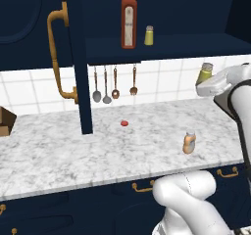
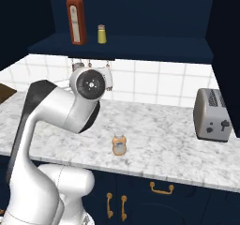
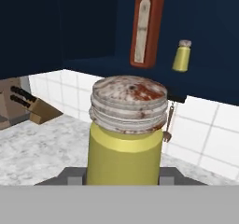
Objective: Put the shaker and condiment bottle from the counter next to their counterparts in the cabinet.
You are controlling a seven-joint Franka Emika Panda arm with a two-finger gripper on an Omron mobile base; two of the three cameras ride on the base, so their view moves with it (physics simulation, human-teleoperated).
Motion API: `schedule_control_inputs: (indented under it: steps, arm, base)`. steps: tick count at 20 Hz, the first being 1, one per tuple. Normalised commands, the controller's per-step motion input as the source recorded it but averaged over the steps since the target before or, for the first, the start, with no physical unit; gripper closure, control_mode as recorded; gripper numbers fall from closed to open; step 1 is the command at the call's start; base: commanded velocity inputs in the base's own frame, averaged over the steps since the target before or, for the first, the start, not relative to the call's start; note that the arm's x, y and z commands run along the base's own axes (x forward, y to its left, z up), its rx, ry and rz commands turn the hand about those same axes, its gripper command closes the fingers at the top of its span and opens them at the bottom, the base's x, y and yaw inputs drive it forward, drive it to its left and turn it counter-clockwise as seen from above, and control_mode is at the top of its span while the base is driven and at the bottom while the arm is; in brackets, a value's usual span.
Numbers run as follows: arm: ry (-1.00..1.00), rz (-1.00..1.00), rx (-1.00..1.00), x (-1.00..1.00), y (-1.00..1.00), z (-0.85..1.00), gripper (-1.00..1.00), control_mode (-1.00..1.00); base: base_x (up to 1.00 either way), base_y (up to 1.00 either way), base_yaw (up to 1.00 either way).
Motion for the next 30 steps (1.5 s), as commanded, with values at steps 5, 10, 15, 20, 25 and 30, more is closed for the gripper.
schedule_control_inputs:
  steps: [5,10,15,20,25,30]
  arm:
    - [-0.10,0.03,-0.03,-0.19,0.07,0.32,1.00,-1.00]
    - [-0.15,-0.02,-0.01,0.10,-0.02,1.00,1.00,-1.00]
    - [0.00,-0.01,0.00,0.86,-0.14,0.34,1.00,-1.00]
    - [0.00,0.10,0.03,0.99,-0.39,0.01,1.00,-1.00]
    - [0.07,0.06,0.01,0.78,-0.03,0.00,1.00,-1.00]
    - [0.20,0.05,0.01,0.67,0.00,-0.07,1.00,-1.00]
  base:
    - [0.00,0.00,0.00]
    - [0.00,0.00,0.00]
    - [0.00,0.00,0.00]
    - [0.00,0.00,0.00]
    - [0.00,0.00,0.00]
    - [0.00,0.00,0.00]
